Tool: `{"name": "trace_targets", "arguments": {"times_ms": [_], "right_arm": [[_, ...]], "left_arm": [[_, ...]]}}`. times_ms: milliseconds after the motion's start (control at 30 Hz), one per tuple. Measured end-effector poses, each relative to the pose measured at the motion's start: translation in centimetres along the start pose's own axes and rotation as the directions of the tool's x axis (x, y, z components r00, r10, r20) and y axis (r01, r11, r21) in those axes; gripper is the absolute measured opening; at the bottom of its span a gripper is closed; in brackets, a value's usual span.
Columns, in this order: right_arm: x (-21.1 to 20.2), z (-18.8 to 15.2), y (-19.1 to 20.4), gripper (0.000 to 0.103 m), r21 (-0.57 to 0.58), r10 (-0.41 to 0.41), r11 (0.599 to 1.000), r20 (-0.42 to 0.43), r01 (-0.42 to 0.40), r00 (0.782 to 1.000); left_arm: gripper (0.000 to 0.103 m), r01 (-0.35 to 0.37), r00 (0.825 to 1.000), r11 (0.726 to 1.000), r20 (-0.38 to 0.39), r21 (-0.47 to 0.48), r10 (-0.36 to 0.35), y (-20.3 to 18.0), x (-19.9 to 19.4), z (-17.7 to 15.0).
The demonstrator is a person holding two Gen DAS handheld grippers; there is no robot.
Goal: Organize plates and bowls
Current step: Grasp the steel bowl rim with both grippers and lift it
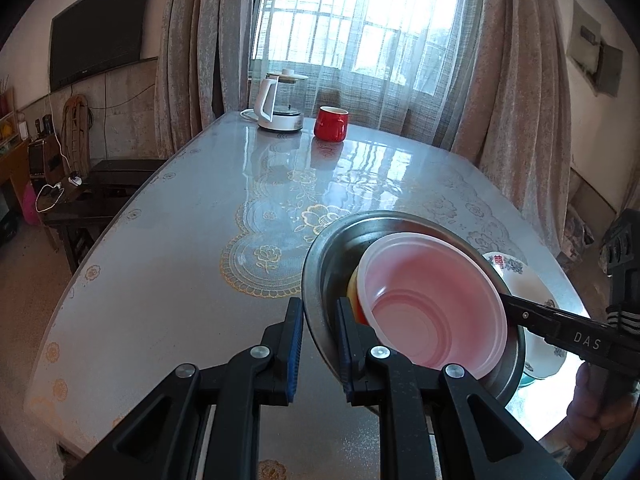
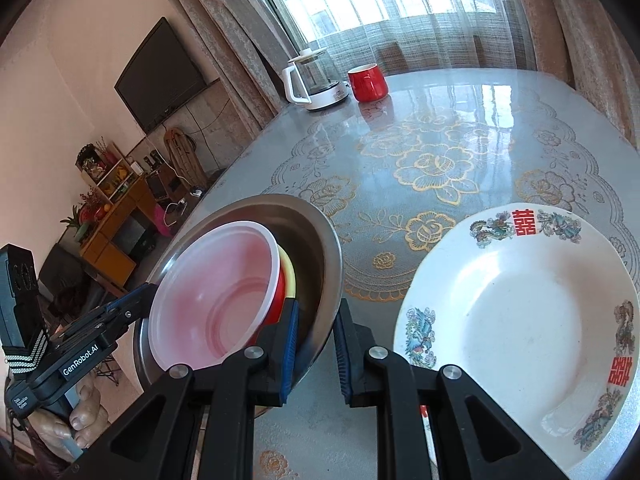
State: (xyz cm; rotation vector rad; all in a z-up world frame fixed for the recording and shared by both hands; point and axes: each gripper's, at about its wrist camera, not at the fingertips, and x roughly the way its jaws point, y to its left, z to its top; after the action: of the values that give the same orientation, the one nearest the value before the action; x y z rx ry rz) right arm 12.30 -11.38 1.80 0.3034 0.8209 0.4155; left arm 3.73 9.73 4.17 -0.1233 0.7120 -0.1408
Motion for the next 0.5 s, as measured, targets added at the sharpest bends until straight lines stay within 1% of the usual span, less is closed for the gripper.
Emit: {"name": "trace_targets", "arguments": {"times_ms": [233,500], "right_arm": [[-3.6,-0.4,-2.9,0.017,0.061,-0.046,0.997,0.058,0.042,0.997],[-7.5,-1.1,-6.8,0.017,0.149,-0.121,0.983,0.116,0.103,0.986]], "left_arm": [[0.017,0.065,0.998,0.995,-0.001,0.075,-0.065,-4.4,0.3,0.9],[0.018,0.144,0.989,0.976,-0.032,0.162,-0.141,-9.5,1.4,1.4]]}}
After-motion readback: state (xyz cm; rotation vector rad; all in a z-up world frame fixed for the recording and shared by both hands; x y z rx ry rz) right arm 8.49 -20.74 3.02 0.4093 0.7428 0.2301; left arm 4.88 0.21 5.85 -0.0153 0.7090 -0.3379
